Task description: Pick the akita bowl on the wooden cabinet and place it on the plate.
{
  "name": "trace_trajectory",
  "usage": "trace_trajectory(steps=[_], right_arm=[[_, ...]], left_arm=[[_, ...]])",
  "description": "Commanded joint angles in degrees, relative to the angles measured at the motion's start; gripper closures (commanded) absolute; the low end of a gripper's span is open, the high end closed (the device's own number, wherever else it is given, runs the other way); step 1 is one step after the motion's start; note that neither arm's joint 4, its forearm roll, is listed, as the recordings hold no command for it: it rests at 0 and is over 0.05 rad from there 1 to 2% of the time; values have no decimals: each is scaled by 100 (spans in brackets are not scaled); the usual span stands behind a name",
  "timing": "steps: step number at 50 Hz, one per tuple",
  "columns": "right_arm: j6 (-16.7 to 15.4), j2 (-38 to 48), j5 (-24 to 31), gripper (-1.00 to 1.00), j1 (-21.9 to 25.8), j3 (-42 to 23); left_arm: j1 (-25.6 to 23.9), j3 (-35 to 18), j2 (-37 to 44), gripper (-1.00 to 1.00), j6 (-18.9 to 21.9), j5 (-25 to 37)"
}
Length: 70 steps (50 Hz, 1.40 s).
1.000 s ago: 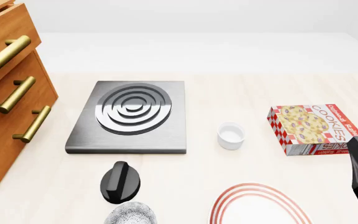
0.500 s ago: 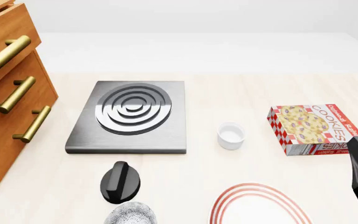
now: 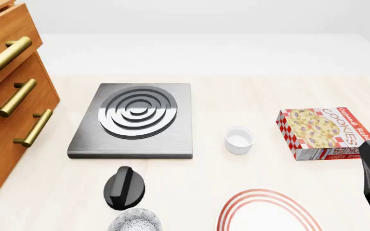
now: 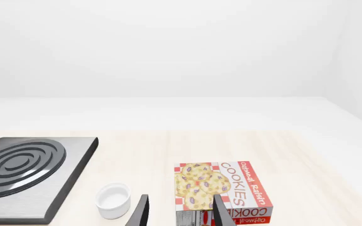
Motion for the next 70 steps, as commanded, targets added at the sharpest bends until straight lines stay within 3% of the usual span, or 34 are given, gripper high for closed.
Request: trace_trajectory(steps=[1,17,32,40,56,70], right_arm=[[0,0,-1,-100,-1,0],[1,0,1,-100,0,0],[1,0,0,-100,0,0],[0,0,0,-100,-1,0],[1,0,0,-100,0,0],[-1,0,1,-100,0,0]], left_arm=[[-228,8,-490,100,-249,143],[-540,-274,-956,100,-832,796],[-840,-569,-1476,100,-995,1277],[-1083,-457,-1694,100,-1059,1332],[-1656,-675,-2075,100,-1009,1749],[-2020,-1019,-2139,100,-673,2103]])
